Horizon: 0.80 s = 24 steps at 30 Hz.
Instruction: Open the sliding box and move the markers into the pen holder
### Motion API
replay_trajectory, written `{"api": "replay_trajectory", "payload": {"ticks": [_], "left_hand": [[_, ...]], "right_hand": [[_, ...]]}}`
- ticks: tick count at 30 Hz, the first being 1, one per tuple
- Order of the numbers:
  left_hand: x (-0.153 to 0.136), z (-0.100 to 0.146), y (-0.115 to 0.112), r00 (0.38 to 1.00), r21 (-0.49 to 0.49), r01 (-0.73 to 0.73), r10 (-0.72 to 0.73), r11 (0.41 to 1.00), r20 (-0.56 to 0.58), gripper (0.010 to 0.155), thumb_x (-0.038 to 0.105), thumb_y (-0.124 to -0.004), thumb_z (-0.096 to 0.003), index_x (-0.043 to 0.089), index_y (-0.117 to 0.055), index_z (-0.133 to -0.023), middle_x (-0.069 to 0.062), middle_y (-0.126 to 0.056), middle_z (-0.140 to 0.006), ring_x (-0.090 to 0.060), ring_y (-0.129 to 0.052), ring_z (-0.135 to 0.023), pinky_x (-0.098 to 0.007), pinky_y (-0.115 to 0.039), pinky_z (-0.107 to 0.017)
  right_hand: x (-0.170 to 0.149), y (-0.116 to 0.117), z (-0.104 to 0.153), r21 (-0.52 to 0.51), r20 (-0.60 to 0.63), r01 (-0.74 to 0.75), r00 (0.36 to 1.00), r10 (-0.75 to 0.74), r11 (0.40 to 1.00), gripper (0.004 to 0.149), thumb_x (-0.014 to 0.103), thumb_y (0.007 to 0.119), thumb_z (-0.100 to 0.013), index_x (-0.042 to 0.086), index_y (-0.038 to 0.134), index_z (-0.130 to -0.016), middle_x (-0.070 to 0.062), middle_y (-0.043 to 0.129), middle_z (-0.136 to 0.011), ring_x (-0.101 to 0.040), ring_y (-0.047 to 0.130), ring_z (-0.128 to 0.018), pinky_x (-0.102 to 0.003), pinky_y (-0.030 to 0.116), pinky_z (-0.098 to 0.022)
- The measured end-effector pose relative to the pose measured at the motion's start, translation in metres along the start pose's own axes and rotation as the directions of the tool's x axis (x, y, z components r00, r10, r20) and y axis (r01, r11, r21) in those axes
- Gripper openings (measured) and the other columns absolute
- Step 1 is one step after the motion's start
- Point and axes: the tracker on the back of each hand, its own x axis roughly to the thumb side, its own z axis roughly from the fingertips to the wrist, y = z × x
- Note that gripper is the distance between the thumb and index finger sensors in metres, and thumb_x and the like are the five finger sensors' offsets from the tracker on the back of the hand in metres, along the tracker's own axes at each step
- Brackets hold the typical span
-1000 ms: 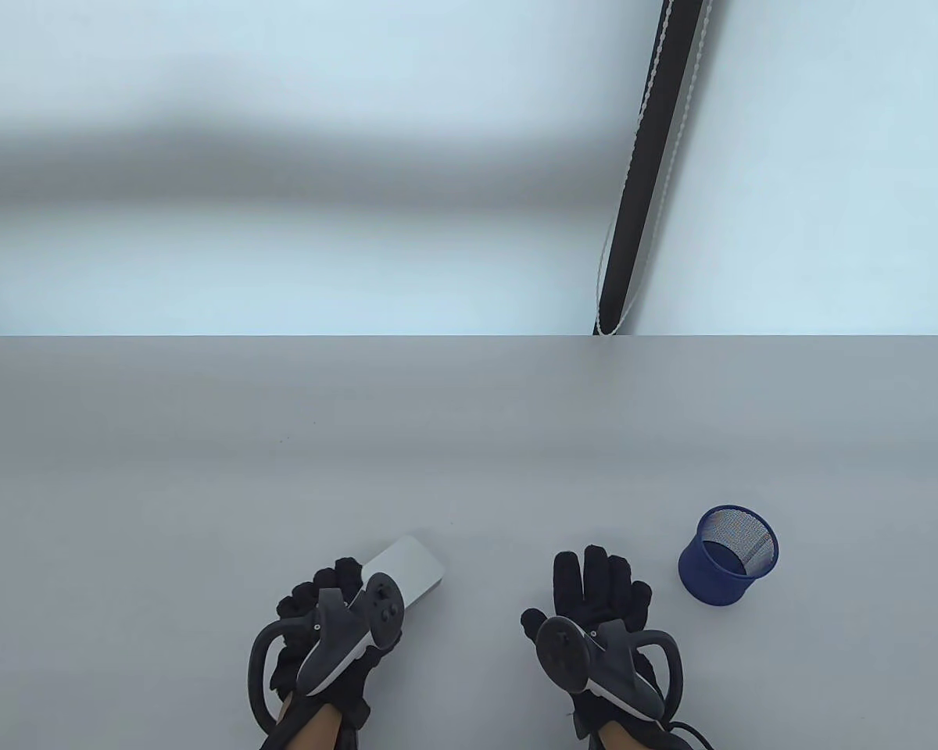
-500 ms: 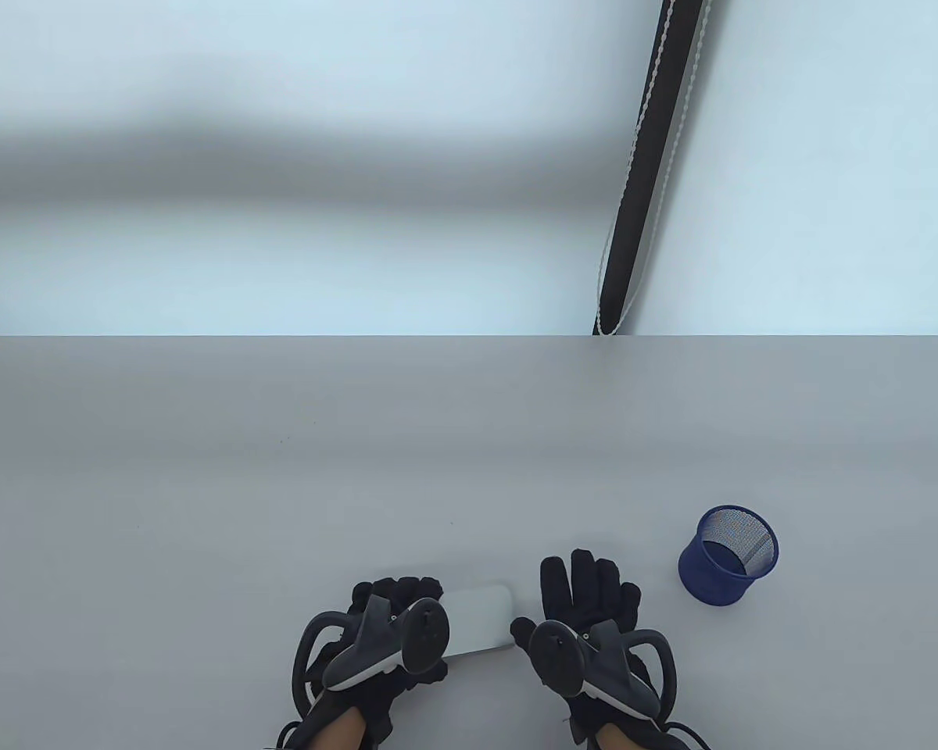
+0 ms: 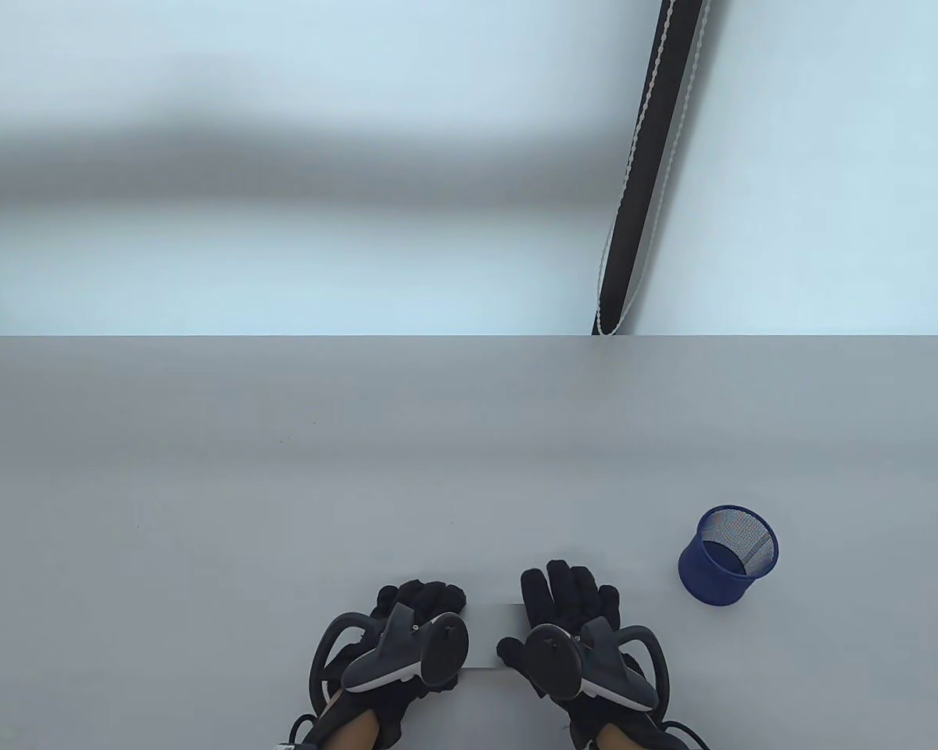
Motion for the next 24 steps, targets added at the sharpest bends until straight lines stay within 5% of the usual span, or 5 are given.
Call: {"api": "replay_trajectory", "payload": {"ticks": [9,20,24], "left_hand": [[0.002,-0.002,-0.002,0.999,-0.013,-0.014,0.015,1.000,0.038,0.071,0.060,-0.065,-0.0497,0.031,-0.035,-0.107,0.008,-0.042,-0.116,-0.020,-0.052,-0.110,-0.043,-0.049,-0.084],[0.003,-0.002,-0.002,0.999,-0.021,-0.016,0.016,1.000,0.039,0.073,0.062,-0.064,-0.0495,0.030,-0.034,-0.107,0.007,-0.042,-0.116,-0.020,-0.052,-0.110,-0.042,-0.048,-0.084],[0.004,-0.003,-0.001,1.000,-0.030,-0.002,0.003,1.000,0.028,0.075,0.064,-0.063,-0.0490,0.030,-0.033,-0.108,0.005,-0.043,-0.116,-0.020,-0.053,-0.109,-0.043,-0.049,-0.085]], "right_hand": [[0.004,0.013,-0.007,0.191,0.109,0.022,0.993,-0.043,0.981,0.088,0.057,0.059,-0.061,0.000,0.016,-0.112,-0.028,0.016,-0.116,-0.058,0.021,-0.106,-0.076,0.025,-0.072],[0.007,0.021,-0.012,0.116,0.061,-0.094,0.994,0.087,0.989,0.073,0.052,0.058,-0.064,0.008,0.022,-0.110,-0.014,0.028,-0.115,-0.050,0.037,-0.105,-0.070,0.036,-0.074],[0.005,0.021,-0.014,0.112,0.060,-0.075,0.996,0.069,0.991,0.073,0.057,0.055,-0.064,0.010,0.024,-0.109,-0.019,0.031,-0.113,-0.048,0.040,-0.104,-0.069,0.037,-0.074]]}}
